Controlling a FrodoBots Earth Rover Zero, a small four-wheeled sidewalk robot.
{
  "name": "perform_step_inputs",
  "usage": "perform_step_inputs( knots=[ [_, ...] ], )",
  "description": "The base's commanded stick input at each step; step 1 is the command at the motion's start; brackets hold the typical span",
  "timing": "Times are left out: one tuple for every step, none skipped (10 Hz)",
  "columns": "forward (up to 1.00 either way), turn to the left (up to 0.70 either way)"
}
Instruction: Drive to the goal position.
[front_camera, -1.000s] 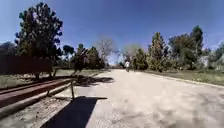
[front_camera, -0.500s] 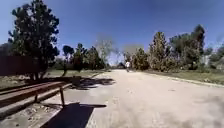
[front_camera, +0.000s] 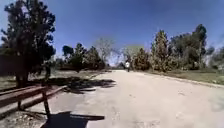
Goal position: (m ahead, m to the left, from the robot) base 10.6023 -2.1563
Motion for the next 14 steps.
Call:
perform_step_inputs(
  knots=[
    [0.85,0.0],
    [0.85,0.0],
    [0.85,0.0],
    [0.85,0.0],
    [0.85,0.0],
    [0.85,0.0],
    [0.85,0.0],
    [0.85,0.0],
    [0.85,0.0],
    [0.85,0.0],
    [0.85,0.0],
    [0.85,0.0],
    [0.85,0.0],
    [0.85,0.0]
  ],
)
